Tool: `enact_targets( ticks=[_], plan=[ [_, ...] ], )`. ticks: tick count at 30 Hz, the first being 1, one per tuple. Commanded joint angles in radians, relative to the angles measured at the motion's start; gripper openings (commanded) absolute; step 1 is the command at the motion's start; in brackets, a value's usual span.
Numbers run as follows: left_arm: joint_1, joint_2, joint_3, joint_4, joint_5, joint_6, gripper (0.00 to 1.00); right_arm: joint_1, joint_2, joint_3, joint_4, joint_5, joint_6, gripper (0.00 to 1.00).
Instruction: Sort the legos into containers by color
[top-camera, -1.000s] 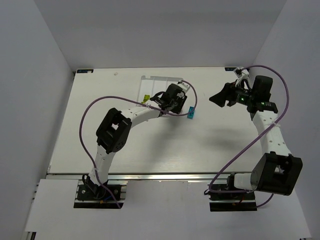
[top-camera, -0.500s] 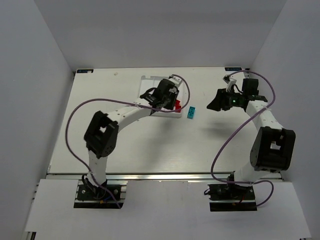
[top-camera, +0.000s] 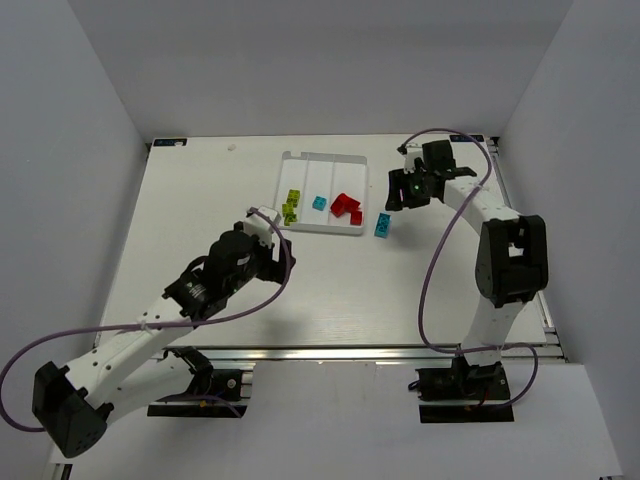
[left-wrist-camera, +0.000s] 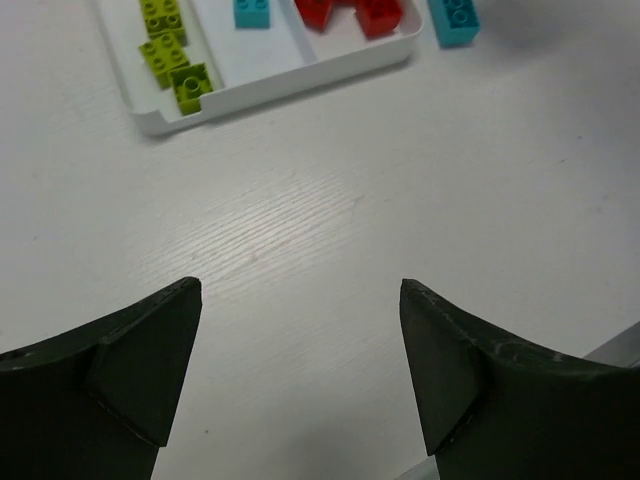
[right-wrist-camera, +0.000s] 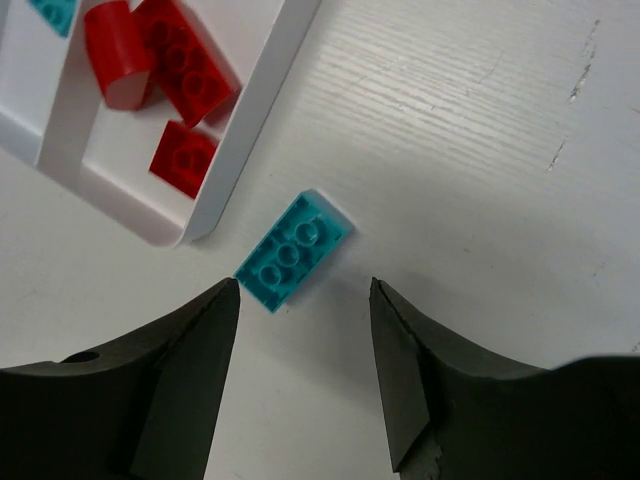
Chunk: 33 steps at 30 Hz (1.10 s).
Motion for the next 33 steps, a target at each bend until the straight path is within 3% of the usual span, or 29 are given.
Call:
enact_targets(
  ticks=[1,16,20,33],
  plan=[
    [0.004,-0.070,-0.042,-0.010,-0.078,0.028,0.90,0.031,0.055,0.081,-0.021,0.196,0.111,0.62],
    [0.004,-0.149,-0.032,-0.056,-0.114,0.033,0.90,0.152,0.171,0.140,-0.005,0.378,0.259,0.75],
    [0.004,-0.147,-0.031,-0.059,-0.114,0.034,0.90,0.163,0.203,0.152,-0.015,0.461,0.291,0.74],
    [0.004,-0.150,-0.032,-0.059,-0.124,0.036,0.90,0.172,0.229,0.122,-0.015,0.442,0.336,0.66]
  ],
)
